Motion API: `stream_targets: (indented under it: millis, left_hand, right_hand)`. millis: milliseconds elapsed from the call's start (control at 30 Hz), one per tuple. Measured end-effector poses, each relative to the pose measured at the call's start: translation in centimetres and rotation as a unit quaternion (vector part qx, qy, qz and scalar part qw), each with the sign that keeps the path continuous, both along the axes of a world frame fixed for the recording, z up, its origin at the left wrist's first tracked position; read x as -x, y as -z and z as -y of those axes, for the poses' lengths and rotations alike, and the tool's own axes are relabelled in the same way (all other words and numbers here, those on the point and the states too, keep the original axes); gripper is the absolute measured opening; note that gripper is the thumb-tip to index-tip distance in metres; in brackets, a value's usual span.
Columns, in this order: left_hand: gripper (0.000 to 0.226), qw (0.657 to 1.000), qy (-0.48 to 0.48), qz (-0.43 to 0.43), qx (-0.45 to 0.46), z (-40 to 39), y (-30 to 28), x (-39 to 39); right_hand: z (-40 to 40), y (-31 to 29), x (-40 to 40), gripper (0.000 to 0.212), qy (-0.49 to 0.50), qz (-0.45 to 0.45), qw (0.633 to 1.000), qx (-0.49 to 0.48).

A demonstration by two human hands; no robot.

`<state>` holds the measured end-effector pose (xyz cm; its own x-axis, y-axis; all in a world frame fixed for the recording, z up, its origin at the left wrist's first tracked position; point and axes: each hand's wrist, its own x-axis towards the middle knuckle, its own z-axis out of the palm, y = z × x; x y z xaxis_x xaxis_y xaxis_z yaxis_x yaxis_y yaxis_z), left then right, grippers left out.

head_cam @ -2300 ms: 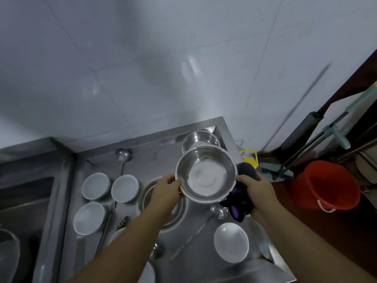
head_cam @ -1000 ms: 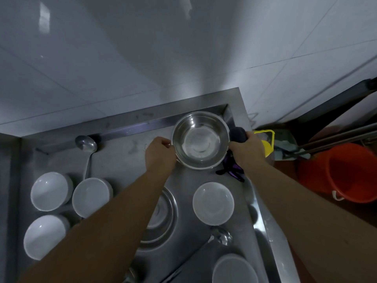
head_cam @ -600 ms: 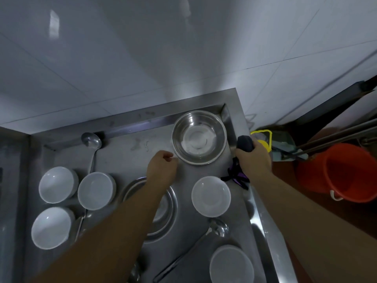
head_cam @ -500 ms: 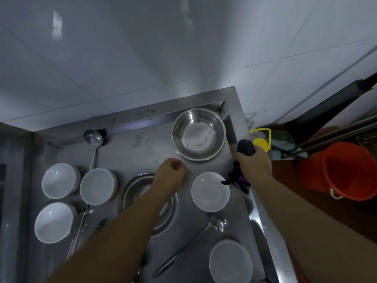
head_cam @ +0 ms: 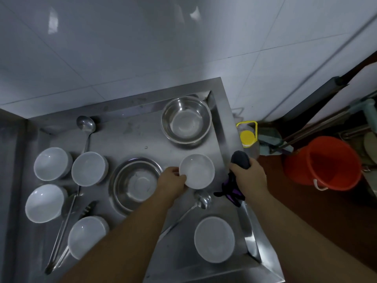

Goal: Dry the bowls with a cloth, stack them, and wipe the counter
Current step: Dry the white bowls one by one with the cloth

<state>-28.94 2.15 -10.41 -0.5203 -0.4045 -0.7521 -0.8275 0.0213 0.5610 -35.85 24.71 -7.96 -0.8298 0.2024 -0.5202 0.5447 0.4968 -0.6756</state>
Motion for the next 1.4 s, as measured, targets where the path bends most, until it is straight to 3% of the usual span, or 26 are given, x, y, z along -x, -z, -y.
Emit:
stream_targets:
  millis: [167,267,400,567,733,900,1067,1400]
  left_hand:
    - [0.021,0.995,-0.088,-0.035,-0.026,-0.3,-3.8,-0.9]
    - [0.028,0.985,-0.147,-0.068,-0.062,0.1,-7.4,-2.1]
    - [0.032,0.969,-0.189,-0.114,-0.11,0.7,-12.4,-4.7]
    - [0.023,0.942,-0.215,-0.187,-0.179,1.4,-18.5,-7.5]
    - [0.029,0.917,-0.189,-0.252,-0.244,2.8,-23.3,-10.3]
    - [0.038,0.915,-0.111,-0.296,-0.249,5.4,-26.3,-13.7]
    - [0.054,0.886,-0.072,-0.333,-0.314,9.1,-28.3,-17.8]
    - [0.082,0.865,-0.024,-0.338,-0.371,15.3,-28.8,-25.0]
  right_hand:
    - [-0.2,-3.2,-1.2,0.032,0.006,-0.03,0.998,0.054]
    - [1.0,-6.8,-2.0,0.029,0.004,-0.051,0.988,0.144]
    - [3.7,-12.2,-3.2,0.029,-0.08,-0.094,0.969,0.215]
    - [7.0,-17.6,-5.5,0.029,-0.289,-0.227,0.919,0.144]
    - [9.8,-20.7,-8.4,0.046,-0.389,-0.319,0.86,0.08]
    - [12.7,-23.2,-12.5,0.045,-0.356,-0.35,0.862,0.084]
    - [16.1,-25.2,-17.1,0.041,-0.311,-0.363,0.872,0.102]
    - [22.5,-28.1,-26.4,0.038,-0.268,-0.338,0.888,0.159]
